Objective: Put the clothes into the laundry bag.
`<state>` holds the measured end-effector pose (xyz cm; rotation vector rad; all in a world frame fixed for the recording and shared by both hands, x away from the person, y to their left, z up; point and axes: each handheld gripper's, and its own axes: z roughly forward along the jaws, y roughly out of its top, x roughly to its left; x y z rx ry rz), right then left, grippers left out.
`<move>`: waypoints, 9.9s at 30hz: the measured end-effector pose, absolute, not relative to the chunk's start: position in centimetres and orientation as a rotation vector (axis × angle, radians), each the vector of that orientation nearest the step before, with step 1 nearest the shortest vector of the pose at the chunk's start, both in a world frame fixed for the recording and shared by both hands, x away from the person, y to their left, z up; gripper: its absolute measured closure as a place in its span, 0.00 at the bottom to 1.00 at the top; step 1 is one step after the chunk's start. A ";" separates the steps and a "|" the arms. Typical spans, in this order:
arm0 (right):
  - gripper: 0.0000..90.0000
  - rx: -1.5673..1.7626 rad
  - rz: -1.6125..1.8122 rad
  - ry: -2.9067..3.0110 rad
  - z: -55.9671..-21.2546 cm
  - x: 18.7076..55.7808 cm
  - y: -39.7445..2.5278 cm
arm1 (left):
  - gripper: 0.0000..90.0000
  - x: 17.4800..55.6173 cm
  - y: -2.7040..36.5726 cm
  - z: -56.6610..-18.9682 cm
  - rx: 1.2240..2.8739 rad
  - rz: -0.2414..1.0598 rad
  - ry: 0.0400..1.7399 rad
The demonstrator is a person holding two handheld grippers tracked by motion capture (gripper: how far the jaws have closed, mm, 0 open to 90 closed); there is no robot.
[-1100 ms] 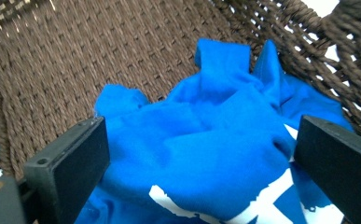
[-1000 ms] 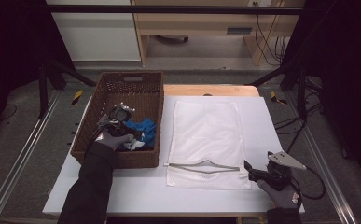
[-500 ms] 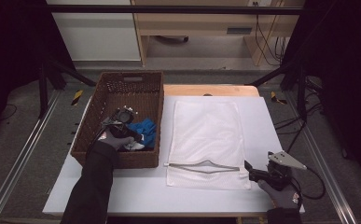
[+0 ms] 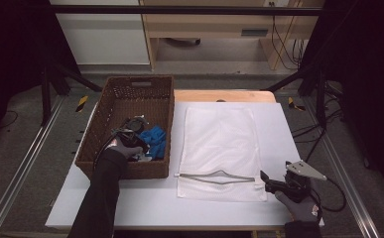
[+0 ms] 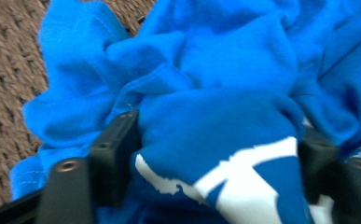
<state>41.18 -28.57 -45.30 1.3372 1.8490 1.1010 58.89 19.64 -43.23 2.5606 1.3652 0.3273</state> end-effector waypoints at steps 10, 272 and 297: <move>0.06 1.339 1.105 1.848 -45.3 41.1 -28.7 | 0.72 58.7 19.7 -42.9 2.543 0.343 1.354; 0.74 1.310 1.068 2.069 -43.3 41.8 -26.5 | 1.00 41.9 6.2 -48.2 2.192 0.343 0.837; 0.27 1.383 1.046 1.951 -45.9 40.9 -28.5 | 1.00 41.7 6.1 -48.2 2.193 0.364 0.832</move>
